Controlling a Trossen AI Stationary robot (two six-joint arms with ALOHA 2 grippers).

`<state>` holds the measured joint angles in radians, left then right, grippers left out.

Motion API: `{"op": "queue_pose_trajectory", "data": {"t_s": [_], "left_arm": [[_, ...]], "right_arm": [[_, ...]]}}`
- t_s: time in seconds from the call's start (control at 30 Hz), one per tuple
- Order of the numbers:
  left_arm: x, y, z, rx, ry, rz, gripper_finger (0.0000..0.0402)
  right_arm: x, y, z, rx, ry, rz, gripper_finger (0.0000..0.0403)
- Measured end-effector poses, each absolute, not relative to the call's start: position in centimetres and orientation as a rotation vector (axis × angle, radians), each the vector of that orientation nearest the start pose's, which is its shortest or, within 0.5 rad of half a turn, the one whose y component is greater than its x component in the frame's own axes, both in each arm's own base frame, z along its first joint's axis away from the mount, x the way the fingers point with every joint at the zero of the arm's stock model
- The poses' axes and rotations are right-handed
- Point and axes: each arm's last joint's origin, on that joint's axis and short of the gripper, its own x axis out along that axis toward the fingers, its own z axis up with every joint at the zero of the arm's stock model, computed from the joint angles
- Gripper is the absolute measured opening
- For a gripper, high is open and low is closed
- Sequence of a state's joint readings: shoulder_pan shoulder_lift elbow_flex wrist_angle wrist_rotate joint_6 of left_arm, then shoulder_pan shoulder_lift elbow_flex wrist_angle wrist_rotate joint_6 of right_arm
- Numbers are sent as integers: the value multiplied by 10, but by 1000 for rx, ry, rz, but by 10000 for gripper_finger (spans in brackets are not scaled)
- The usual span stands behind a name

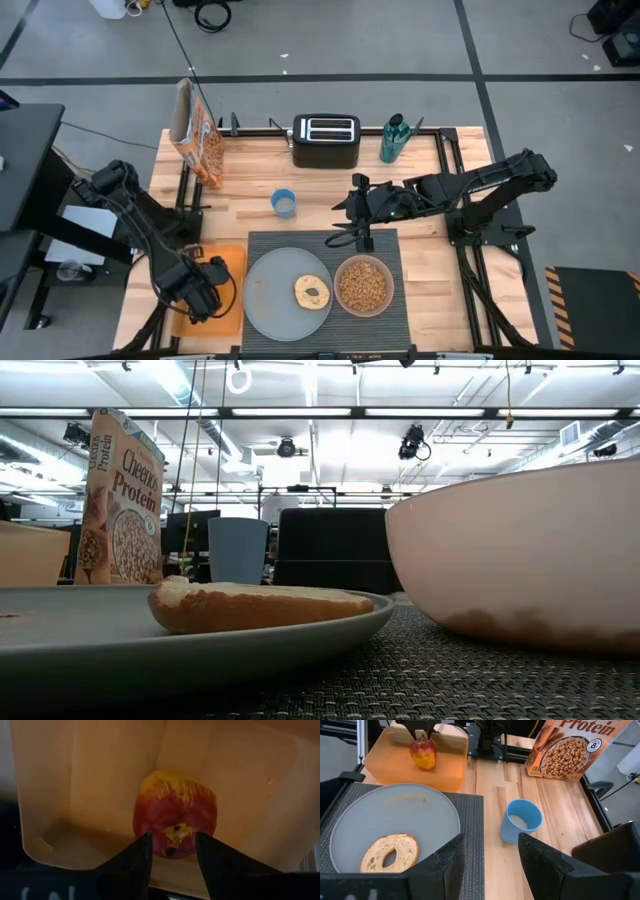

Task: Arrange a breakfast setting
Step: Put the red apple on the gray plate

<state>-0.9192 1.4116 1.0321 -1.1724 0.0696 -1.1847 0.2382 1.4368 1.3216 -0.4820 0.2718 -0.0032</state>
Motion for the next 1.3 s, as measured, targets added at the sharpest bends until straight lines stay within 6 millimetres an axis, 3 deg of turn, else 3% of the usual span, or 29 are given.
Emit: {"op": "queue_pose_trajectory", "data": {"t_s": [0.37, 0.97, 1.07, 1.3], "left_arm": [[137, -186, 231, -258, 1656, 161, 126], [138, -187, 231, -224, 1667, 88, 19], [138, -186, 231, -229, 1692, 66, 18], [142, -181, 259, -203, 1739, 64, 18]], "right_arm": [[308, 61, 324, -147, 618, -52, 187], [309, 59, 326, -140, 601, -56, 187], [309, 59, 326, -140, 601, -56, 187], [309, 59, 326, -138, 593, -56, 187]]}}
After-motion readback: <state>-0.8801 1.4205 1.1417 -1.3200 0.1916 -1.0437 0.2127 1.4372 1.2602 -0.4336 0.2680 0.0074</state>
